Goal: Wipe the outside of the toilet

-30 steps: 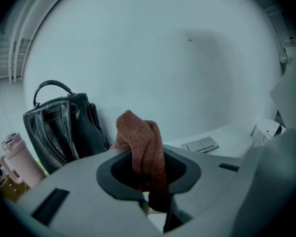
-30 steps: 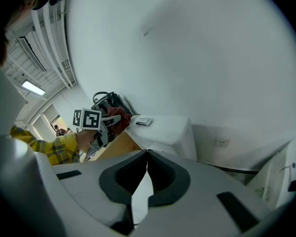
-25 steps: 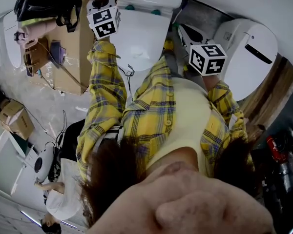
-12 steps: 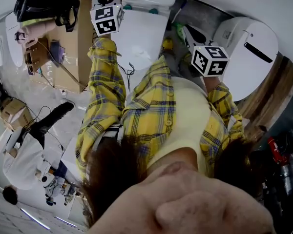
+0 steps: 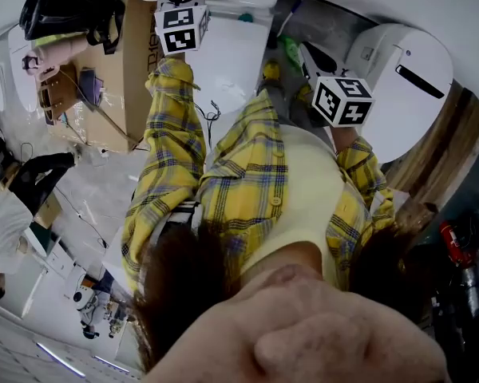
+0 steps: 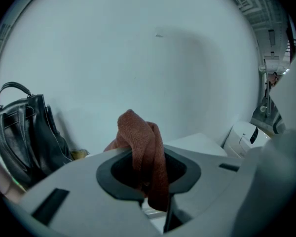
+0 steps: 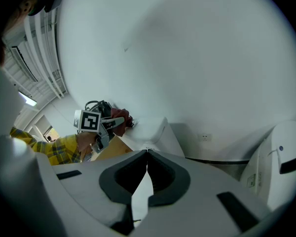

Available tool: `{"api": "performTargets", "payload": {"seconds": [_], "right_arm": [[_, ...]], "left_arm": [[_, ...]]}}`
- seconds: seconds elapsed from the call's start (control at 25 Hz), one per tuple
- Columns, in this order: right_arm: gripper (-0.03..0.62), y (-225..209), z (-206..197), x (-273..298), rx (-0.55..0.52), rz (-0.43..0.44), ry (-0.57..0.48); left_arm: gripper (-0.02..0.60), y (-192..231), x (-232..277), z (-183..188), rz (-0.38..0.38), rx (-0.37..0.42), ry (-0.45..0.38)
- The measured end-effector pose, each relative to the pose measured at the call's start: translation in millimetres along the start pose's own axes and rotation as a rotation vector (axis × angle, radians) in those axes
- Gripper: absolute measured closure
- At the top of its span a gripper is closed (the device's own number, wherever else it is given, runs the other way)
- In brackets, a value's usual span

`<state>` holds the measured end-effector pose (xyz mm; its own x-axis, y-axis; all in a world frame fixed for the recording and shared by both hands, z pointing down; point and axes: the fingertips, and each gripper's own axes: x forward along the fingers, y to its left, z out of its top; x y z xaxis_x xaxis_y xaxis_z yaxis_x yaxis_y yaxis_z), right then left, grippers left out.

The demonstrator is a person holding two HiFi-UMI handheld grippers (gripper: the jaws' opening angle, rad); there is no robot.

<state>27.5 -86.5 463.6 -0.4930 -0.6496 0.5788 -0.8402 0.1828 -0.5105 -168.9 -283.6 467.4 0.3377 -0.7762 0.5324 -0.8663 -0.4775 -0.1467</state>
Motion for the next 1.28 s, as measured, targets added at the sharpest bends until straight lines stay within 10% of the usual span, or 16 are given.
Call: {"api": "performTargets", "payload": {"seconds": [0.48, 1.28], "right_arm": [[0.568, -6, 0, -9, 0.018, -0.011, -0.022], [0.568, -7, -14, -30, 0.024, -0.005, -0.033]], "left_arm": [[0.485, -71, 2, 17, -0.126, 0.130, -0.027], [0.485, -161, -10, 12, -0.312, -0.005, -0.033]]}}
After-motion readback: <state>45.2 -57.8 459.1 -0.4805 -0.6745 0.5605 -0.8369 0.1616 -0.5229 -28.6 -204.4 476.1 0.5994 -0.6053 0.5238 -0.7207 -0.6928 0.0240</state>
